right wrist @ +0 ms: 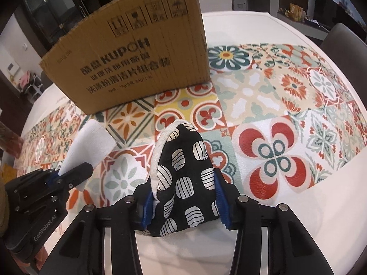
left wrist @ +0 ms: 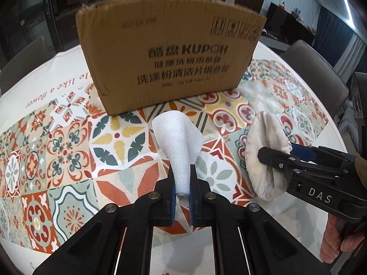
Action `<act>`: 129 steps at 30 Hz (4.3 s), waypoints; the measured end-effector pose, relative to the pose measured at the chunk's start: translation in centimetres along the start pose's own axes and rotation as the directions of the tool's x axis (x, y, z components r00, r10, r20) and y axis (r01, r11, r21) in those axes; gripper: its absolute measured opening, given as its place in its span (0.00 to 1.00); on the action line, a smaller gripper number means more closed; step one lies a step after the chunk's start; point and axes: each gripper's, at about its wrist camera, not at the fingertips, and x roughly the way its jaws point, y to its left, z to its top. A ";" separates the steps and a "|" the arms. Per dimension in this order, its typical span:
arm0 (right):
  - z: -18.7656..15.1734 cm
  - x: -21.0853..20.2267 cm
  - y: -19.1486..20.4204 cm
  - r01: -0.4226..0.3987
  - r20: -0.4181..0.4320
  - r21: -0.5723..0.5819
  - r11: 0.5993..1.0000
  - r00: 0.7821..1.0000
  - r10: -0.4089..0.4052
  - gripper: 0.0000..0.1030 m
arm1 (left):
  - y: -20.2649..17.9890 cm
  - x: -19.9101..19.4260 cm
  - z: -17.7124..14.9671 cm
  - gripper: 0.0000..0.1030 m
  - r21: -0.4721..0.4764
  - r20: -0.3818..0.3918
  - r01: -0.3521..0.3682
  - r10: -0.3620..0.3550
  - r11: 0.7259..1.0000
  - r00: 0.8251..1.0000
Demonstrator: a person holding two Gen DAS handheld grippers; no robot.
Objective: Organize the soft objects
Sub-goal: 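Carry the white cloth and dotted pouch up over the box with both tools, then open the left gripper over the box while the right gripper releases the pouch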
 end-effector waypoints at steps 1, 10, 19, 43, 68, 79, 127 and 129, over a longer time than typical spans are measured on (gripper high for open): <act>0.0 -0.4 0.0 -0.003 0.009 0.001 1.000 1.000 0.003 0.45 | 0.0 -0.5 0.0 0.10 0.000 0.010 -0.001 0.001 1.000 1.000; 1.1 -4.2 1.3 -0.016 0.105 -0.024 1.000 0.994 0.018 0.45 | -0.3 -3.7 1.1 0.10 0.004 0.104 -0.029 0.028 1.000 0.994; 2.2 -7.8 2.6 -0.029 0.199 -0.058 0.998 0.979 0.040 0.45 | -0.8 -7.4 2.3 0.10 0.020 0.197 -0.051 0.046 0.999 0.979; 7.6 -15.5 4.4 -0.062 0.428 -0.122 0.991 0.897 0.109 0.46 | -1.2 -14.4 7.7 0.10 0.041 0.401 -0.110 0.084 0.993 0.912; 16.5 -14.8 5.0 -0.206 0.450 -0.209 0.956 0.848 0.281 0.47 | 0.2 -12.9 14.9 0.10 0.013 0.401 -0.116 0.101 0.993 0.910; 19.6 -11.4 5.5 -0.179 0.388 -0.229 0.957 0.885 0.258 0.49 | 2.0 -8.9 17.1 0.10 -0.012 0.303 -0.073 0.073 0.997 0.950; 20.9 -6.7 6.2 -0.074 0.219 -0.252 0.965 0.967 0.132 0.67 | 3.2 -9.3 15.0 0.46 -0.112 0.264 -0.237 0.259 0.965 0.929; 20.3 -7.5 6.1 -0.060 0.236 -0.254 0.965 0.964 0.122 0.67 | 3.0 -10.1 14.6 0.47 -0.117 0.280 -0.243 0.267 0.963 0.922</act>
